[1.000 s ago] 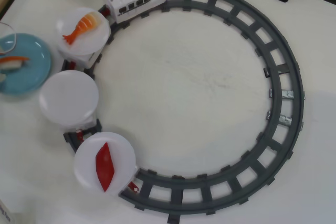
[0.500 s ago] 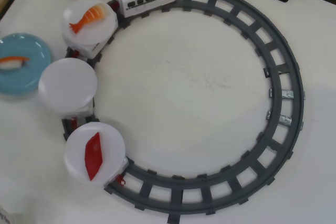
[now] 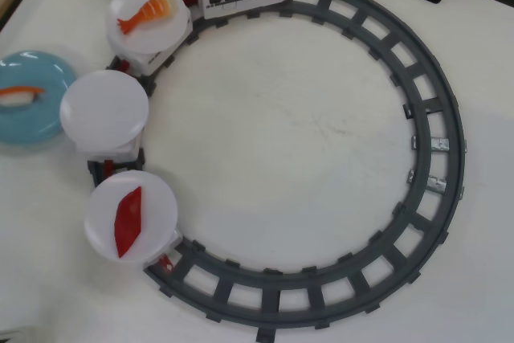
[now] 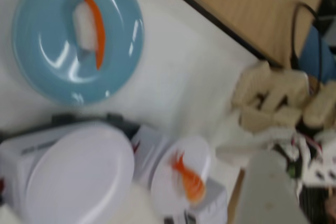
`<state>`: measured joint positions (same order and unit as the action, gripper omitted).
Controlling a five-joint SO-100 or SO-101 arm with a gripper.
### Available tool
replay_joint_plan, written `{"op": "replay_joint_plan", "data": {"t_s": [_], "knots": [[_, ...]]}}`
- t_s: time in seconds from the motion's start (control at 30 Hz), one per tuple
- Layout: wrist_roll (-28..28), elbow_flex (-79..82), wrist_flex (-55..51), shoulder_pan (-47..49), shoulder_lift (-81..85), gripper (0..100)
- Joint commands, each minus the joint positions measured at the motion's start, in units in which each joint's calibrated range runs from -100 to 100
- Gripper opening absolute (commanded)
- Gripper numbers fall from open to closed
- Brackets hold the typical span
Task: Pick up the sushi from the Shinkansen and put it on the blue dish
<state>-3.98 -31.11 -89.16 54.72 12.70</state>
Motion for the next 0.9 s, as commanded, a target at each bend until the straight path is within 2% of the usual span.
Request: {"op": "replay_joint_plan", "data": {"t_s": [0.0,0.47,0.7,0.87], "knots": [[-0.3,5.7,2.0,-4.4,11.2,20],[0.1,57.3,21.3,-31.7,47.5,20],[0.2,81.6,27.8,-46.6,56.5,20],[0.2,93.0,29.4,-57.7,60.3,20]]}}
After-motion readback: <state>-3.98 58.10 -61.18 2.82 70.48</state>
